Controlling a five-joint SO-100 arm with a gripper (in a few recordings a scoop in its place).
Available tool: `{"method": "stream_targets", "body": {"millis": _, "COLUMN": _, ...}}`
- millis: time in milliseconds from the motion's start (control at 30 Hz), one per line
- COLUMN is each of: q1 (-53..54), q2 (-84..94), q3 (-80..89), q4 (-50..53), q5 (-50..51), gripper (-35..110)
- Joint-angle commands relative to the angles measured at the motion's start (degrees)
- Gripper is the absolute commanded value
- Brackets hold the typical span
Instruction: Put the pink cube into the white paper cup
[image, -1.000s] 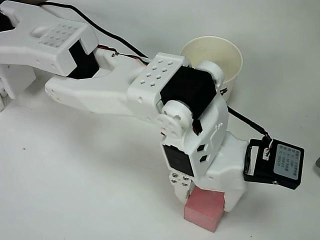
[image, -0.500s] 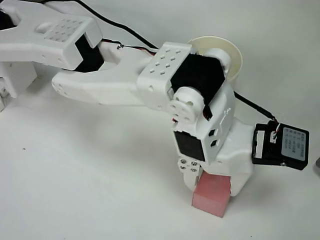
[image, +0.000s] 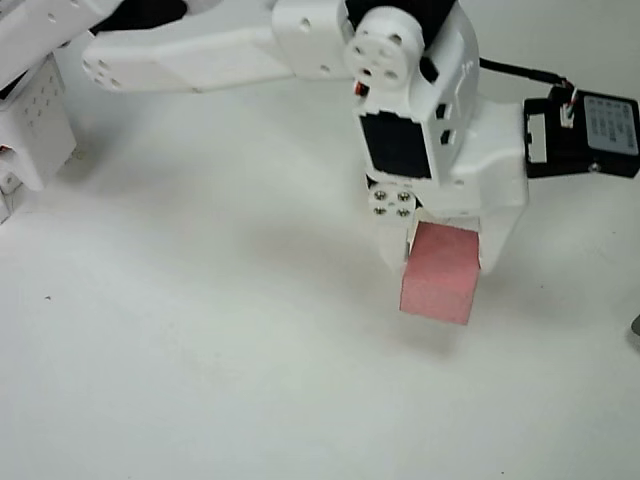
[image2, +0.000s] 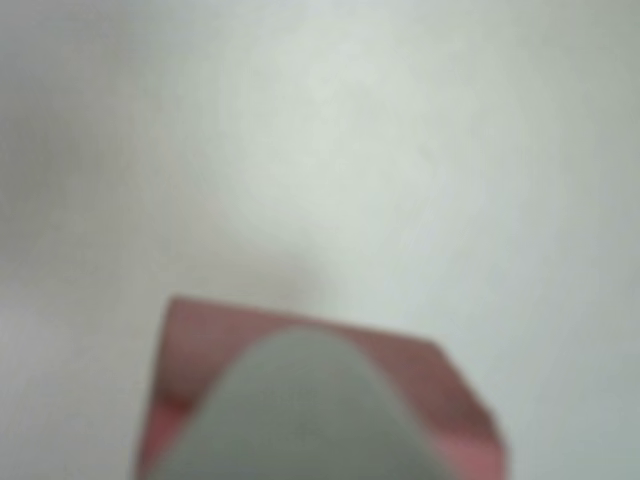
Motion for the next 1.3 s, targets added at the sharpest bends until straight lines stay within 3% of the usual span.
{"method": "stream_targets", "body": {"millis": 0, "q1": -1.9, "q2": 18.3, "q3": 6.2, "q4": 0.9, "q5": -0.5, "gripper": 16}}
{"method": "stream_targets", "body": {"millis": 433, "q1": -10.6, "q2": 33.8, "q3": 15.3, "q4": 0.9, "q5": 2.9, "gripper": 16}}
{"method": "stream_targets", "body": {"millis": 1133, "q1": -19.3, "q2": 31.0, "q3": 21.0, "q4": 0.9, "q5": 10.1, "gripper": 16}}
{"method": "stream_targets", "body": {"millis": 1267, "q1": -19.5, "q2": 29.6, "q3": 21.0, "q4": 0.8, "q5": 10.3, "gripper": 23}}
